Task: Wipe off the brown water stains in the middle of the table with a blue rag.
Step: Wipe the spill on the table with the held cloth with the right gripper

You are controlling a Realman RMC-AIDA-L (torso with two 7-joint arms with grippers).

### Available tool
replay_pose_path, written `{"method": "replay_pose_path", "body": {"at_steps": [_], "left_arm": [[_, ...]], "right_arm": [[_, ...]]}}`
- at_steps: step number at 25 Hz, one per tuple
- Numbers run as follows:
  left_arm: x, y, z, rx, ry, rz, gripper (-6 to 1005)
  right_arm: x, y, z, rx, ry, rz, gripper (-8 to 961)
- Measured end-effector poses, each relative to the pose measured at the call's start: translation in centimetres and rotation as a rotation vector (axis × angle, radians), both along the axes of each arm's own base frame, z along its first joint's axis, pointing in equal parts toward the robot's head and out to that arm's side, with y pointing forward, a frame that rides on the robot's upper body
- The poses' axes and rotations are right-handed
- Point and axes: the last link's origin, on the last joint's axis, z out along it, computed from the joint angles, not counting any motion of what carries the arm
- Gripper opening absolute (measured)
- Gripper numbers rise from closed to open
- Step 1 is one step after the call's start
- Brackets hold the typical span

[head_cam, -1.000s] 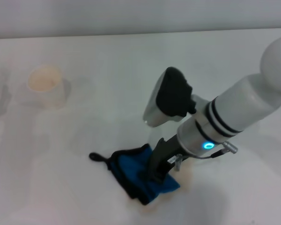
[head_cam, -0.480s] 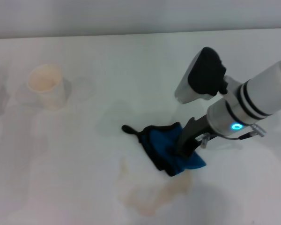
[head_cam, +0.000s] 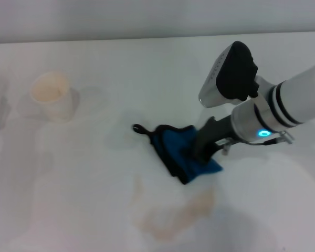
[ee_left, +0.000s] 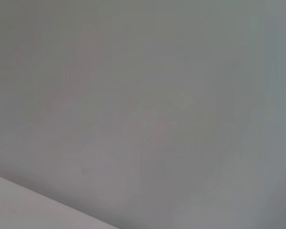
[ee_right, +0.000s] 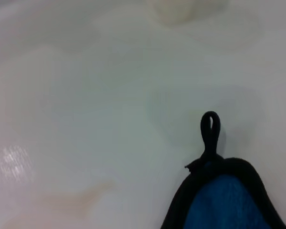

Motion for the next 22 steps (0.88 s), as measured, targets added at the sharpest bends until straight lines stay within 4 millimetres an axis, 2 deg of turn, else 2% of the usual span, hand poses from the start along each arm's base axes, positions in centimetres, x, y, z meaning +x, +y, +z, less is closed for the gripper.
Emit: {"method": "replay_pose_path", "body": {"at_steps": [6,15,22], "left_arm": [[0.0,-0.1,-0.2,-0.003,-0.003,0.001,861],[0.2,0.1,-0.3,-0.007,-0.006,-0.003,860],[0.3,0.2,-0.3,-0.007,-0.006,-0.004,860]], "right_arm": [[-0.9,-1.8,-1.8,-0.025,0.156,0.125,91],[-0.1,-4.0,-4.2,-0.109,0.146,0.125,90],[-1.4,-6.9,-5.9,-0.209,0.282,0.222,91]]}}
